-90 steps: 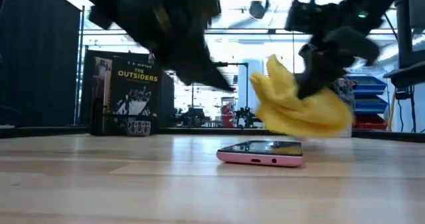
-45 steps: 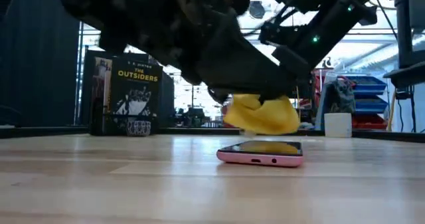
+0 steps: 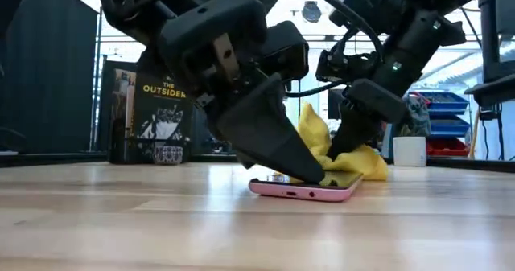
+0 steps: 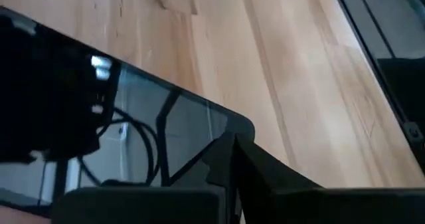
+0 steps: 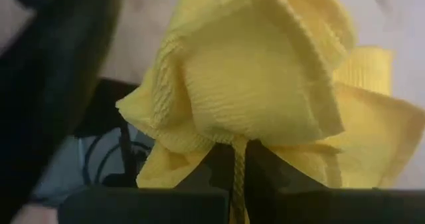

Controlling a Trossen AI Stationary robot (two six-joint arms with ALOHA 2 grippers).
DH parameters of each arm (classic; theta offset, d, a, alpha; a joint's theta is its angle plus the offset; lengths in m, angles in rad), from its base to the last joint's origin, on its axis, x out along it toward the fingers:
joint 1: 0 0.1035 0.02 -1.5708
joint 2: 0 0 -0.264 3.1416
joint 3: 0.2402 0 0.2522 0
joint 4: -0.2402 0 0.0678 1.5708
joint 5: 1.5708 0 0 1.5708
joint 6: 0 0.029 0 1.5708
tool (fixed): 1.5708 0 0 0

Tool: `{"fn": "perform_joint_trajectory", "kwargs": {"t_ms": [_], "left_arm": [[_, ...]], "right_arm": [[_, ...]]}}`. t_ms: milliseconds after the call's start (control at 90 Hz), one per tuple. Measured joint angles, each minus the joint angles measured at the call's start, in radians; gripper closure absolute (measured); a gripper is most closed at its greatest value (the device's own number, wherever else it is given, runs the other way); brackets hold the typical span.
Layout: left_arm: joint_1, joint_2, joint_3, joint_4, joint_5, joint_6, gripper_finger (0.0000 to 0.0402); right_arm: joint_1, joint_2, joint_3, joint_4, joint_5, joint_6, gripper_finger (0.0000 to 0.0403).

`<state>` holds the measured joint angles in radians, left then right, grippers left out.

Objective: Apply microfiber cloth
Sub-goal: Wipe the front of the pink cellphone with a yellow microfiber cloth

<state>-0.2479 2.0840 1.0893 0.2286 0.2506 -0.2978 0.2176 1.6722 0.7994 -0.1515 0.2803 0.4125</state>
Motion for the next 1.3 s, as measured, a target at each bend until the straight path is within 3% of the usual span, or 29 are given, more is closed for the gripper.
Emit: {"fn": "perform_joint_trajectory", "kwargs": {"t_ms": [267,567,844,1022,1156,1300], "left_arm": [[0.026,-0.109,-0.006,-0.243,0.009,0.078,0.0398],[0.067,-0.239,-0.011,-0.548,-0.235,0.15,0.0398],[0.03,-0.345,-0.013,-0.557,-0.375,0.179,0.0398],[0.014,-0.426,-0.157,-0.403,-0.386,0.233,0.0398],[0.019,-0.483,-0.382,-0.039,-0.38,0.229,0.0398],[0.051,-0.458,-0.533,0.313,-0.204,0.234,0.0398]], "right_arm": [[0.073,0.0,0.0,-0.01,-0.017,0.103,0.0403],[0.123,-0.012,0.003,-0.017,-0.046,0.148,0.0403],[0.121,-0.072,0.065,-0.002,0.081,0.028,0.0403],[0.109,-0.064,0.072,0.184,0.081,-0.028,0.0403],[0.103,-0.064,0.073,0.248,0.084,-0.04,0.0403],[0.07,0.0,0.073,0.336,0.054,-0.04,0.0403]]}}
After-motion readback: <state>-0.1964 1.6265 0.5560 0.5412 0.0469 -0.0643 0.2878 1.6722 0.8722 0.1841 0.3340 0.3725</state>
